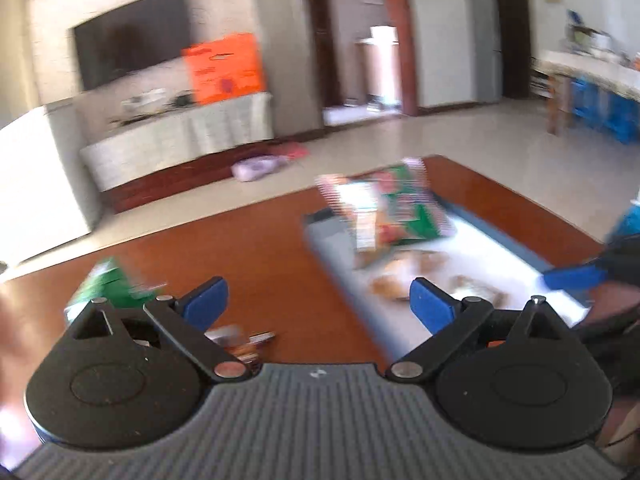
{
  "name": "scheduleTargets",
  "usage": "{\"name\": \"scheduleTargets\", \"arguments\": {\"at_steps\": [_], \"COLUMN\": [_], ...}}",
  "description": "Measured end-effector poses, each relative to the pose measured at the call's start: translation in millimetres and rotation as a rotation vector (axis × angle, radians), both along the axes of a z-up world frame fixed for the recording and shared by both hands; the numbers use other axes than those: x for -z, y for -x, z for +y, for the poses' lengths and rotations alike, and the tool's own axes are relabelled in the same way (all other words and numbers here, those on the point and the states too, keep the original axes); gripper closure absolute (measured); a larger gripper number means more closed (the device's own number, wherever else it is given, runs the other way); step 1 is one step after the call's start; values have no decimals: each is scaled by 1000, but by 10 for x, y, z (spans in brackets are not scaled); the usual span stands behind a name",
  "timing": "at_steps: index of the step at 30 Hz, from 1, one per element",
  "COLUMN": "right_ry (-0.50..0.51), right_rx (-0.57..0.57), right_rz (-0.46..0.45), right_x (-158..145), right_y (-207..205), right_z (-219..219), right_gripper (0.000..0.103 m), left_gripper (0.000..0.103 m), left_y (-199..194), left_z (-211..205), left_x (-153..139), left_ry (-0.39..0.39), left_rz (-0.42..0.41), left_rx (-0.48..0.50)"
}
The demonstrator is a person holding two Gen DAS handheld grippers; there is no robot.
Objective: Organize snacks
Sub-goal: 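Grasp the clear nut bag with the left gripper while the right grasps the red candy bar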
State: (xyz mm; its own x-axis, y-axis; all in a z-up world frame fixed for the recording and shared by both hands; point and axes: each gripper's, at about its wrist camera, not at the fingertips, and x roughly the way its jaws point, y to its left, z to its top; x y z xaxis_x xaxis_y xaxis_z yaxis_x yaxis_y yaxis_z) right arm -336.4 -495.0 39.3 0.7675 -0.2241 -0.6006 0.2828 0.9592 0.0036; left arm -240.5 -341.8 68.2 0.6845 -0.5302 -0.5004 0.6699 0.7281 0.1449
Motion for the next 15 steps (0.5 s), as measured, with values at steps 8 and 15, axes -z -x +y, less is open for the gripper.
{"name": "scheduleTargets", "arguments": {"at_steps": [8,15], "right_ry": [19,26], "right_rx": [-140,-378], "right_rz": [-93,-8], "right_x": [-125,-12], "right_y": [-131,-728], "right_z": [387,1071], "right_gripper": [44,44], "left_gripper": [4,4], "left_y": [-540,-859], "left_z": [1143,1829], "left_x": [-8,20], "left_ry": [38,70], "left_rz": [61,131], "left_rx": [-265,-390]}}
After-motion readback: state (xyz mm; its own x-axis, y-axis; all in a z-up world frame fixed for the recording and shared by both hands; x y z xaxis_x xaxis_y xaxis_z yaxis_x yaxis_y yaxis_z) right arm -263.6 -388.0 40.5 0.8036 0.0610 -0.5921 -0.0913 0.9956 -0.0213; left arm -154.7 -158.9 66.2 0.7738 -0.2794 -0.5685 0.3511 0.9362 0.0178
